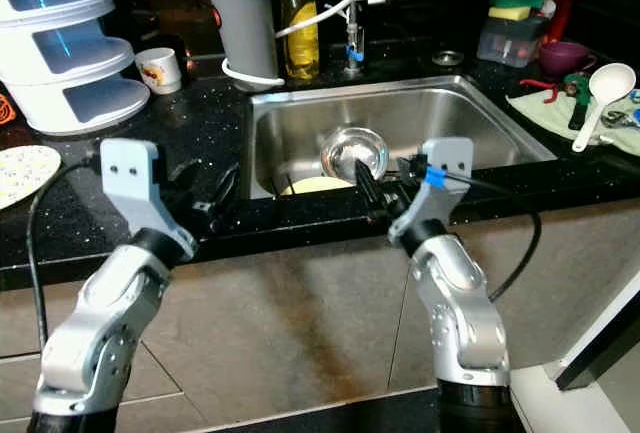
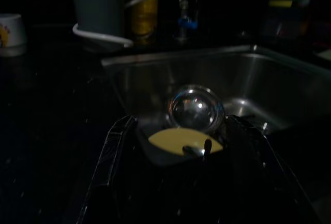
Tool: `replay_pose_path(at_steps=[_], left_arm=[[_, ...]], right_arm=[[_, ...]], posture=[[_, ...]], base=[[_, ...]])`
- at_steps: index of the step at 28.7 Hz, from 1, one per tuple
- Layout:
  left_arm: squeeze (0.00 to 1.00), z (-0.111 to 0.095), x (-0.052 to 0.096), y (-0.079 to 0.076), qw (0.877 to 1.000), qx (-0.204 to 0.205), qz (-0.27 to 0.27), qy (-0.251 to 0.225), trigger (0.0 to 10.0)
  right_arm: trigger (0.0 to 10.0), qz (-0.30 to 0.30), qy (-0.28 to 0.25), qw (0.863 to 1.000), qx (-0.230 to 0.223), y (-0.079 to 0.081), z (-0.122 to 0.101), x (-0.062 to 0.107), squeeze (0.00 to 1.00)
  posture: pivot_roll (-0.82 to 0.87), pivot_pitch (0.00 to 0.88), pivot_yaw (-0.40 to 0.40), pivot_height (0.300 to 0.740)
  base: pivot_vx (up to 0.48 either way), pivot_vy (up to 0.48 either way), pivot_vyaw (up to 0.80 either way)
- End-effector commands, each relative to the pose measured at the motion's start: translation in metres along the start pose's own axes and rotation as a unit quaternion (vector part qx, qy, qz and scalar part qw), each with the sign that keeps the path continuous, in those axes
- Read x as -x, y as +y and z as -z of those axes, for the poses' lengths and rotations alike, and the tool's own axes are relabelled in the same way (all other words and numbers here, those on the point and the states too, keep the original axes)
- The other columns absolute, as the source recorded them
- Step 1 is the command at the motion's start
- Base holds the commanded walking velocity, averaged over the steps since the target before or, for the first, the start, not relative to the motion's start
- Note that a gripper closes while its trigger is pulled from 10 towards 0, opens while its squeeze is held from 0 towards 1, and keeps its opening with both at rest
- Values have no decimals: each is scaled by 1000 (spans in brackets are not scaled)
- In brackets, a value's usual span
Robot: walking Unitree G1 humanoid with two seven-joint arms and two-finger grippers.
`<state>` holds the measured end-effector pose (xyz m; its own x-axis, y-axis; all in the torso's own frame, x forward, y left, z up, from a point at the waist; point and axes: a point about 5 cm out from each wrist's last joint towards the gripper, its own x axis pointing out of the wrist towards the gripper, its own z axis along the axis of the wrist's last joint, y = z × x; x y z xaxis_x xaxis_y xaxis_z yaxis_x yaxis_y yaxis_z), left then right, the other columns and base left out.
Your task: Kitchen organization
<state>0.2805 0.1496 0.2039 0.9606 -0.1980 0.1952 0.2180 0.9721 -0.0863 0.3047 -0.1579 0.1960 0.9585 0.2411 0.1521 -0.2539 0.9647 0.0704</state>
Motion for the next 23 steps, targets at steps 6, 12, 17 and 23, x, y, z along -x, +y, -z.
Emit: replay_pose_path(at_steps=[6,12,17,23], left_arm=[[0,15,9,1,999,-11,-5,34,10000],[0,27,19,-2,998,-10,-4,59,10000],[0,36,24,-4,997,-4,-4,73,10000],[0,41,26,-10,997,2,4,80,10000]], right_arm=[[10000,-4,54,997,46,-3,26,9,0],[10000,-37,68,997,7,5,34,15,0],[10000,-51,69,996,17,9,36,18,0],[10000,-68,67,995,30,13,36,19,0]], posture=[[19,0,16,740],[15,0,18,740],[10,0,15,740],[8,0,15,740]], base=[[-245,0,0],[-257,0,0],[-277,0,0],[-281,0,0]])
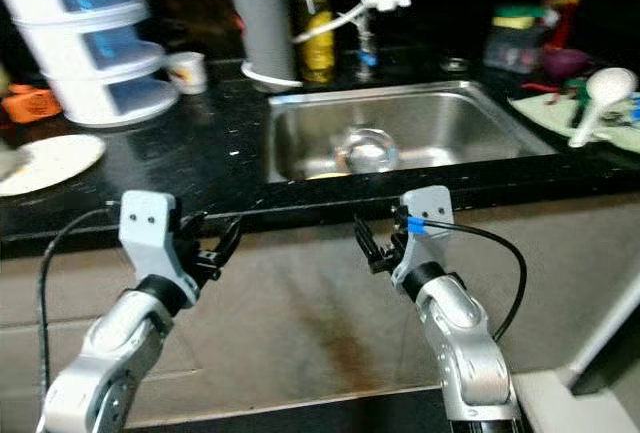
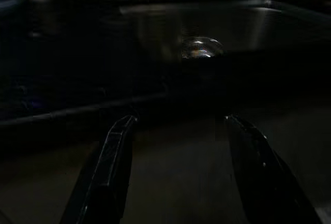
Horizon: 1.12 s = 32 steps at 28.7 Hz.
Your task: Kitchen organization
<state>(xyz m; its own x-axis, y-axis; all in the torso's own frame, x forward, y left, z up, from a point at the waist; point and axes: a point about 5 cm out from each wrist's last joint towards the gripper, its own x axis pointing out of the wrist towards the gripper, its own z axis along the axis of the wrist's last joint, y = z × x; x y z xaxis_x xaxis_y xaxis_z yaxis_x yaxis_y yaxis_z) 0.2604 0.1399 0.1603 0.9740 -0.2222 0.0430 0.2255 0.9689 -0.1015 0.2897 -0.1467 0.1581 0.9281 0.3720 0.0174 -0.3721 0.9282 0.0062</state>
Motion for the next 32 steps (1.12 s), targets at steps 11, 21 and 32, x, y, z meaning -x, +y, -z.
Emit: replay_pose_path(at_steps=[11,21,32], left_arm=[[0,1,-4,-2,1000,0,11,-6,10000],[0,17,-2,4,1000,-13,-14,20,10000],[0,20,-3,7,999,-3,-28,24,10000]], right_arm=[[10000,-52,0,997,48,13,0,0,0],[10000,-71,-9,996,47,16,-1,-2,0],[10000,-92,-20,994,48,20,-5,-5,0]], posture=[[13,0,15,740],[13,0,15,740],[19,0,16,740]], base=[[-121,0,577],[0,0,792],[0,0,793]])
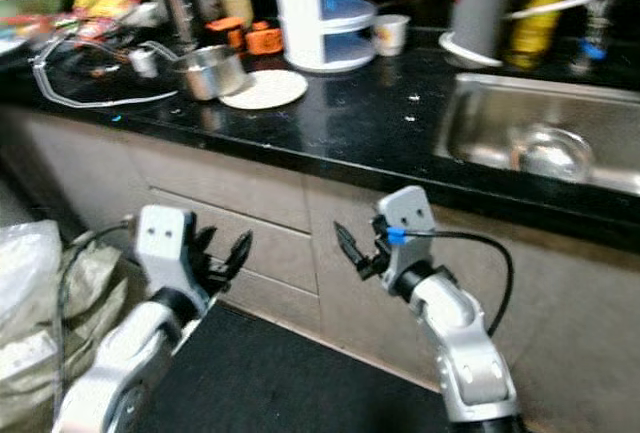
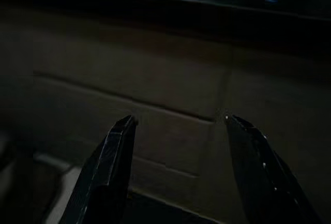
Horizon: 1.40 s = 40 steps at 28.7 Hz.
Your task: Kitchen organization
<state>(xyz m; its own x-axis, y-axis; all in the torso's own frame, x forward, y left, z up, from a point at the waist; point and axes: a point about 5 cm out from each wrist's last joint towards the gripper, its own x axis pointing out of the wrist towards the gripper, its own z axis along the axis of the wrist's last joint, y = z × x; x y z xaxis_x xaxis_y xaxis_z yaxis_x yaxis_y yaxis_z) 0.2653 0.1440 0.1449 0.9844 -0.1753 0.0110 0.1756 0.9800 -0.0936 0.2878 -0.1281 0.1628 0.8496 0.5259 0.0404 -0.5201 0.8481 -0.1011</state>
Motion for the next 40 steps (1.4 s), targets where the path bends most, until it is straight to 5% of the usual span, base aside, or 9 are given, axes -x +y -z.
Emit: replay_pose_path(at_steps=[1,20,40], left_arm=[[0,5,0,0,1000,4,0,10,10000],[0,7,1,-2,1000,9,2,2,10000],[0,5,1,-5,1000,0,18,-9,10000]], right_arm=[[10000,-8,-6,1000,-3,2,-1,-1,0],[10000,-37,-24,999,3,6,-6,-5,0],[10000,-41,-35,998,12,8,-11,-10,0]], posture=[[16,0,15,740],[18,0,13,740],[17,0,10,740]], base=[[0,0,794],[0,0,782],[274,0,0]])
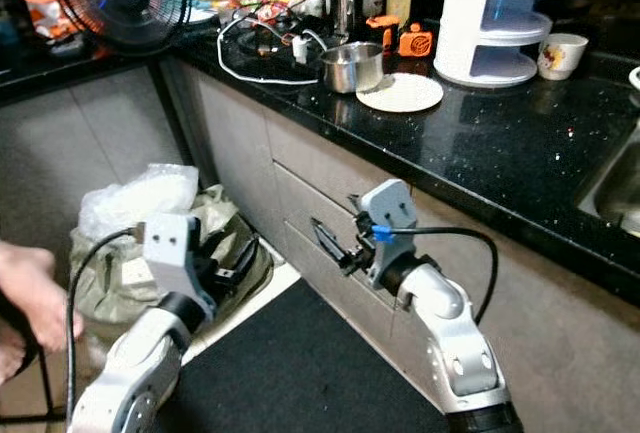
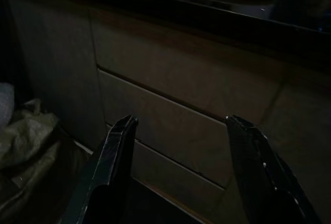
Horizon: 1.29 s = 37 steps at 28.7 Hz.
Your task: Kitchen organization
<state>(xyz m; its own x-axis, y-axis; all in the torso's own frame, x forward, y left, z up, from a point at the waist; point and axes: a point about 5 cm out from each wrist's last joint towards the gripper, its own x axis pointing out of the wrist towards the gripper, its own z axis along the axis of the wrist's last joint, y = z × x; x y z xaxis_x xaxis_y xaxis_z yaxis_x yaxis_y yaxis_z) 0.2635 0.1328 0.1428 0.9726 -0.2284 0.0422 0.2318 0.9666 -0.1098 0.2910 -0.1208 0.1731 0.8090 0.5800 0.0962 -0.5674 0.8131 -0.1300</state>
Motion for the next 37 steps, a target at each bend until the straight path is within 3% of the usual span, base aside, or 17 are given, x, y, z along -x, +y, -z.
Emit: replay_pose_path(at_steps=[1,15,19,23,26,32,37], left_arm=[[0,2,2,6,1000,-9,-10,4,10000],[0,2,0,5,1000,-10,-5,3,10000],[0,2,0,4,1000,-11,-4,3,10000],[0,3,-1,4,1000,-11,-2,3,10000],[0,3,-1,4,1000,-11,-3,3,10000],[0,4,-2,4,1000,-10,-2,3,10000],[0,4,-2,4,1000,-9,-2,2,10000]], right_arm=[[10000,-10,-4,1000,-1,4,-1,-3,0],[10000,-24,-17,1000,-11,7,-5,-6,0],[10000,-44,-53,997,-37,13,-20,-12,0],[10000,-64,-93,993,-38,19,-44,-21,0],[10000,-67,-98,992,-36,20,-48,-22,0],[10000,-81,-120,989,-14,24,-65,-27,0],[10000,-46,-126,991,21,22,-88,-38,0]], posture=[[17,0,10,740],[17,0,8,740],[19,0,8,740],[20,0,5,740],[19,0,5,740],[19,0,2,740],[16,0,4,740]], base=[[341,0,0],[341,0,0],[346,0,0],[343,0,0],[341,0,0],[340,0,0],[341,0,0]])
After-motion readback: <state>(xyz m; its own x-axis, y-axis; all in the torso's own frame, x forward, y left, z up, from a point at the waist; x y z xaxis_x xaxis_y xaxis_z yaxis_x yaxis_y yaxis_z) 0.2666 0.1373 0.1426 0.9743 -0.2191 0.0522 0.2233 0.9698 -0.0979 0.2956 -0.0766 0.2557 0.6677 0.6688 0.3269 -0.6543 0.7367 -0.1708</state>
